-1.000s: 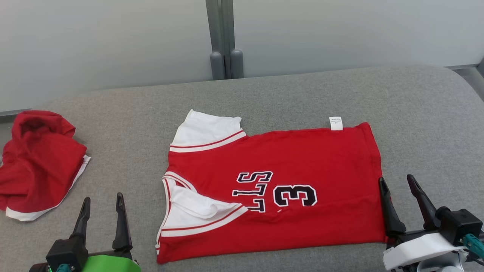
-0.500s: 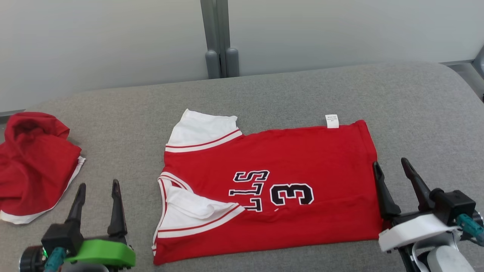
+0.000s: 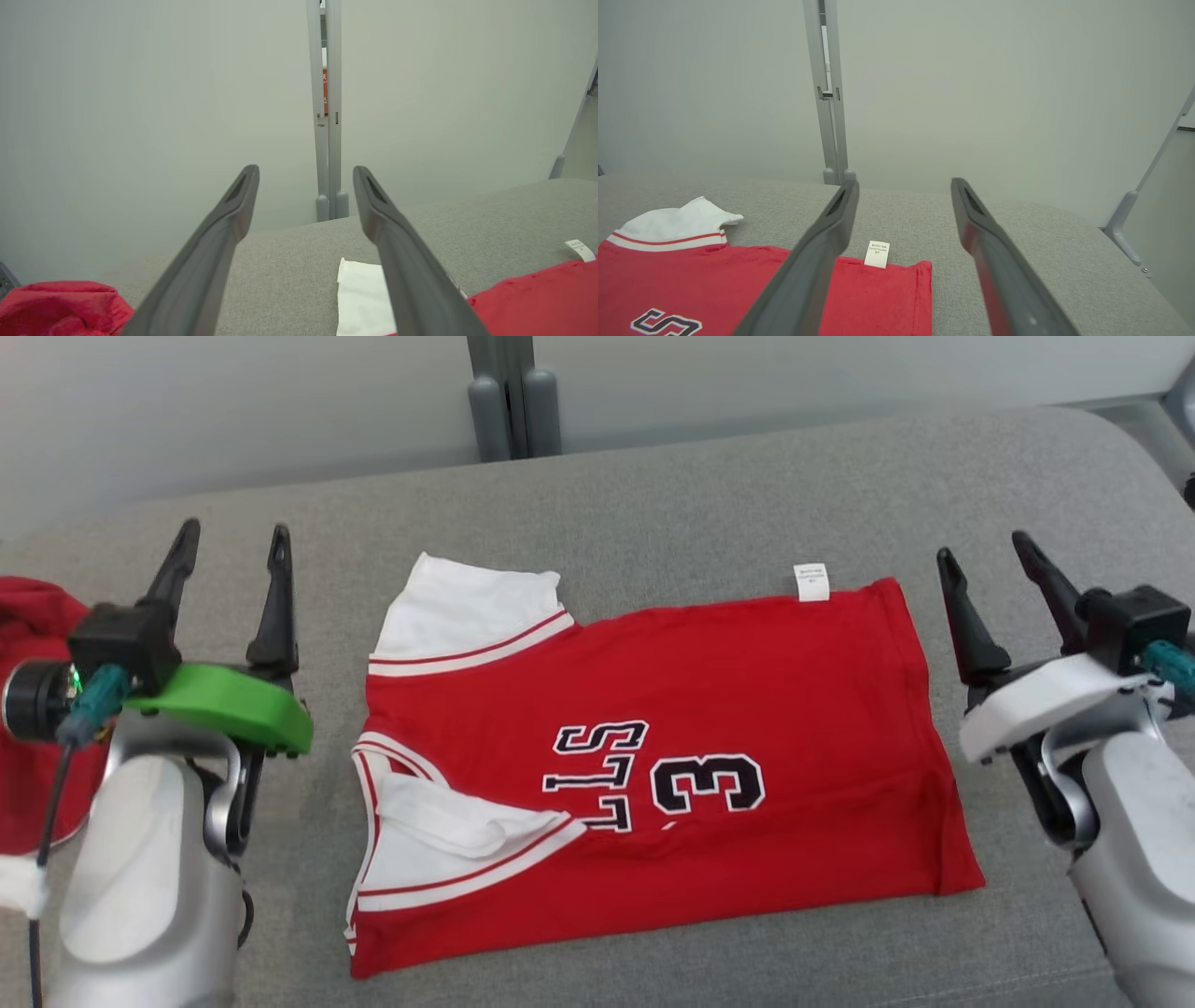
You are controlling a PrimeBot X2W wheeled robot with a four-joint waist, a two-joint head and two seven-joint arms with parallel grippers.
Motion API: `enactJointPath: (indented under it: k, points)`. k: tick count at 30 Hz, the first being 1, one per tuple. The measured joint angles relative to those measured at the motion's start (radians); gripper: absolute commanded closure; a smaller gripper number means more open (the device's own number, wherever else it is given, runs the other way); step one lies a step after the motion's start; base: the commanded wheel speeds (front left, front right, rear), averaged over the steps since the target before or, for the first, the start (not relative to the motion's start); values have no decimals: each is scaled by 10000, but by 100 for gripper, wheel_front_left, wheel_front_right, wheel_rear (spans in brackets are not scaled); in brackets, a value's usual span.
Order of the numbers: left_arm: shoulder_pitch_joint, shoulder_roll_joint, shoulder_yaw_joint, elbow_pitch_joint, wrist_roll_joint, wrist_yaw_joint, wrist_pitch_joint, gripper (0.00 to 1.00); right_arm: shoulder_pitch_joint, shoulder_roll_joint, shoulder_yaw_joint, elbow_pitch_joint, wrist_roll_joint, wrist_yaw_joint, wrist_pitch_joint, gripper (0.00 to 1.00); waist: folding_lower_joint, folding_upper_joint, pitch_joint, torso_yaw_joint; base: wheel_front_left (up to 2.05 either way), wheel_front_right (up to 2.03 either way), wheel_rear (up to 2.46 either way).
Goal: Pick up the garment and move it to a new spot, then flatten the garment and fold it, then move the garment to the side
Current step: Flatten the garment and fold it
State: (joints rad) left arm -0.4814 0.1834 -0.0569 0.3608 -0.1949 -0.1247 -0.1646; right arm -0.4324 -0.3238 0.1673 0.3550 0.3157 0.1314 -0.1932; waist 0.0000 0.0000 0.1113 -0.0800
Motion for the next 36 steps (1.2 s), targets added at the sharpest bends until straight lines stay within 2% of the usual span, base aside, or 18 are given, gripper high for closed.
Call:
enactJointPath:
  k: [9, 18, 27, 36]
  points:
    - [-2720, 658, -1386, 1561, -1083, -42, 941, 0, -2348, -314, 742, 2117, 535, 0, 372, 0, 0, 0, 1439, -350, 0, 0, 0]
    - [-4735, 1515, -3099, 3386, -2228, -44, 1910, 0, -4203, 322, 1906, 4011, 991, 0, 556, 0, 1, 0, 2868, -813, 0, 0, 0]
    - [-5702, 2065, -4535, 4661, -3223, -44, 2615, 0, -5334, 782, 3047, 5319, 1590, 2, 399, 0, 2, 0, 3811, -1330, 0, 0, 0]
    - [-6066, 2178, -5653, 5271, -4069, -59, 3191, 0, -5841, 884, 4125, 6123, 2251, 0, 259, 0, 1, 0, 4040, -1474, 0, 0, 0]
